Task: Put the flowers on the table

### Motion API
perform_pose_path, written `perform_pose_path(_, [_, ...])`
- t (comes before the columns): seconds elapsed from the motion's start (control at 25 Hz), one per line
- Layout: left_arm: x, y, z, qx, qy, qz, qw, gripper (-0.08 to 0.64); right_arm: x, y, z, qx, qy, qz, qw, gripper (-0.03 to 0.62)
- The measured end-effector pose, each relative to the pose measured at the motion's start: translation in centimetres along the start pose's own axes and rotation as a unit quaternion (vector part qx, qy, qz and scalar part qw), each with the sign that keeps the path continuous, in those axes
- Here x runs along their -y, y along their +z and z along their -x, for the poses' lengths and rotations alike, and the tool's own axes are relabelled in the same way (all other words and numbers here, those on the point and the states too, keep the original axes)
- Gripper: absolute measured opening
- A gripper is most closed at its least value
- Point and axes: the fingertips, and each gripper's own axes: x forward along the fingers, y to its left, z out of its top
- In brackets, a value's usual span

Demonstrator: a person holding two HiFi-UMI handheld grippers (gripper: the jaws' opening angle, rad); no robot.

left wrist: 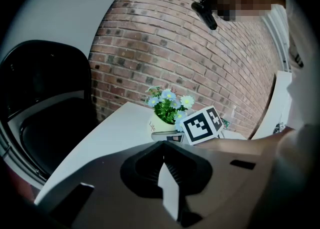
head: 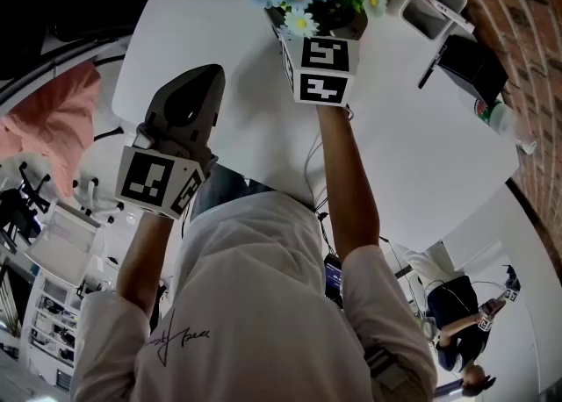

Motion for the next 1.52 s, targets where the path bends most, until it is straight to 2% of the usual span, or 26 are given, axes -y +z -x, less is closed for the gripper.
perform_pose_path(0.64, [0.2,-0.3,-0.1,-0.03,-0.024,-0.002,0.9993,0.005,-0.3,-0.2,0.1,-0.007,0.005,0.01,1.0,0.503])
perform_pose_path(1.16, [-0.2,0.3,0.7,-0.026,-0.021,-0.006,0.9994,0.005,-0.9,-0.8,0.8,-0.008,0.017,0.007,1.0,0.503])
perform_pose_path(1.4, [-0.4,0.0,1.5,-0.042,-0.015,-0.003,0.999,0.005,-1.1,-0.7,1.5,-0.006,0.015,0.005,1.0,0.503])
perform_pose_path(1.52, [0.3,0.9,1.2,-0.022,-0.023,-0.009,0.9995,0.005,-1.2,-0.7,1.8,-0.005,0.018,-0.003,1.0,0.503])
